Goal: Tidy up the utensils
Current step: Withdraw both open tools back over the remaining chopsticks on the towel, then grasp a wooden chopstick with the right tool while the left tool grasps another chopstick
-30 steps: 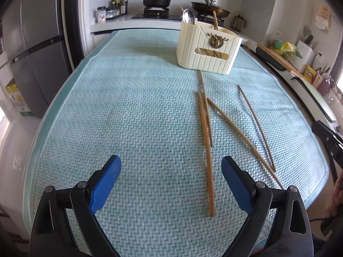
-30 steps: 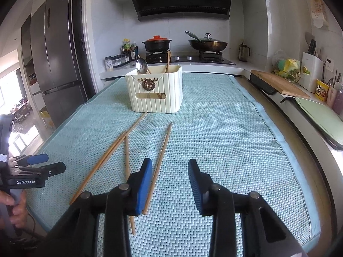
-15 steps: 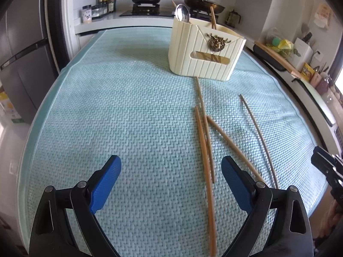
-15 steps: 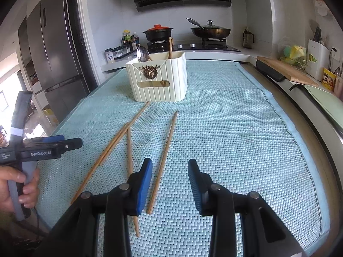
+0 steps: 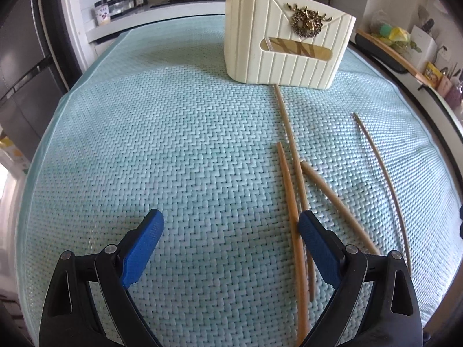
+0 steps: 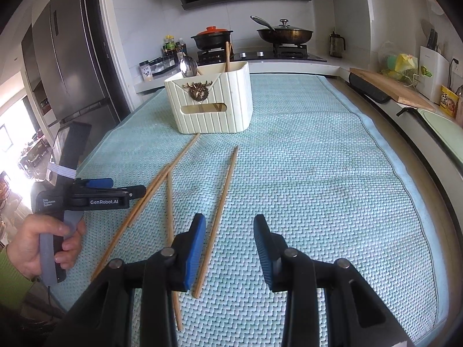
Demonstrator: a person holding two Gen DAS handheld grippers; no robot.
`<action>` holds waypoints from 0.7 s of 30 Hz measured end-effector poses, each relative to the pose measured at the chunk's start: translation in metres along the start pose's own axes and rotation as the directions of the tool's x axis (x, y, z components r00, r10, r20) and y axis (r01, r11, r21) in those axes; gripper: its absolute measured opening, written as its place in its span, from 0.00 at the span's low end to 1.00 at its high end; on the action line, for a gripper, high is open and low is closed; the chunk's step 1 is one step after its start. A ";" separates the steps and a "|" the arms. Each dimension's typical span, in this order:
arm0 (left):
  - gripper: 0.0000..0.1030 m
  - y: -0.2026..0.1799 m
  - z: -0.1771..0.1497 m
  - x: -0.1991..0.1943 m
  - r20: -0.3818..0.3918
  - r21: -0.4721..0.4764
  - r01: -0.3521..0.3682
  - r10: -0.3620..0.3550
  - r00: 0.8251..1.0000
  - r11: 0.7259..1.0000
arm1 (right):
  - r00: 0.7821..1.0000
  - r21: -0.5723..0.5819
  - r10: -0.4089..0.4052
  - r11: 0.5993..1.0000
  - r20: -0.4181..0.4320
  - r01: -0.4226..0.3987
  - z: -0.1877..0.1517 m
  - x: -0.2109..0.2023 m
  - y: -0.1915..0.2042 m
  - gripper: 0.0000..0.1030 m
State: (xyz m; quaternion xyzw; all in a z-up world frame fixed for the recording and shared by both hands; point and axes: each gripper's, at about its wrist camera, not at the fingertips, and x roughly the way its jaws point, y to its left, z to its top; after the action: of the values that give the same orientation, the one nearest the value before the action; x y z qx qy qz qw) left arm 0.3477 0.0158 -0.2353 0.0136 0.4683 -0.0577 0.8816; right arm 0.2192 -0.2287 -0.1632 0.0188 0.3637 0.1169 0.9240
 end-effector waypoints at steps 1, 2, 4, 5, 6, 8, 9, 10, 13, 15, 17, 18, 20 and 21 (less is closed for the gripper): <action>0.92 -0.001 0.000 0.002 -0.005 0.006 -0.006 0.006 1.000 1.000 | 1.000 -0.001 0.001 1.000 -0.003 -0.001 0.001 0.002 0.000 0.34; 0.92 -0.002 0.000 0.005 -0.010 0.011 -0.015 0.015 1.000 1.000 | 1.000 -0.001 0.003 1.000 -0.007 -0.003 0.002 0.004 -0.001 0.34; 0.92 -0.003 0.002 0.007 -0.001 0.024 -0.028 0.028 1.000 0.999 | 1.000 0.000 0.007 1.000 -0.016 -0.007 0.004 0.009 -0.002 0.34; 0.92 -0.002 0.004 0.008 -0.002 0.025 -0.025 0.025 1.000 0.999 | 1.000 0.000 0.010 1.000 -0.024 -0.010 0.005 0.012 -0.002 0.34; 0.92 -0.001 0.005 0.008 -0.004 0.024 -0.022 0.022 1.000 0.999 | 0.999 -0.002 0.013 1.000 -0.034 -0.013 0.007 0.016 -0.002 0.34; 0.92 0.000 0.009 0.010 -0.009 0.026 -0.015 0.016 1.000 1.000 | 0.998 -0.005 0.017 1.000 -0.059 -0.018 0.012 0.027 -0.003 0.34; 0.90 0.000 0.010 0.010 -0.012 0.030 -0.014 0.015 1.000 0.999 | 0.997 -0.004 0.023 1.000 -0.075 -0.023 0.016 0.033 -0.005 0.34; 0.90 -0.001 0.012 0.011 -0.014 0.035 -0.012 0.013 1.000 0.999 | 0.995 -0.005 0.027 1.000 -0.098 -0.027 0.020 0.042 -0.006 0.34; 0.86 -0.002 0.017 0.014 -0.020 0.057 -0.005 0.006 1.000 0.998 | 0.985 -0.026 0.028 0.999 -0.171 -0.032 0.034 0.074 -0.008 0.34; 0.86 -0.005 0.021 0.015 -0.027 0.074 0.009 -0.007 1.000 0.997 | 0.978 -0.047 0.026 0.998 -0.205 -0.036 0.043 0.095 -0.006 0.34; 0.83 -0.007 0.025 0.017 -0.035 0.088 0.019 -0.016 0.999 0.996 | 0.973 -0.048 0.036 0.998 -0.229 -0.048 0.055 0.115 -0.007 0.34; 0.81 -0.007 0.027 0.018 -0.039 0.094 0.025 -0.021 0.999 0.995 | 0.970 -0.045 0.040 0.998 -0.239 -0.052 0.062 0.123 -0.006 0.34; 0.77 -0.009 0.032 0.019 -0.047 0.105 0.035 -0.030 0.998 0.994 | 0.963 -0.041 0.039 0.998 -0.268 -0.052 0.073 0.142 -0.004 0.34; 0.75 -0.010 0.034 0.020 -0.052 0.111 0.040 -0.035 0.998 0.993 | 0.958 -0.045 0.033 0.998 -0.286 -0.047 0.078 0.151 -0.003 0.34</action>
State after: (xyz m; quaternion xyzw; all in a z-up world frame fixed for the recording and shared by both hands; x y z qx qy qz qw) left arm 0.3854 0.0018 -0.2323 0.0556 0.4863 -0.1001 0.8663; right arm 0.3793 -0.1926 -0.2068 -0.0148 0.4894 0.1464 0.8595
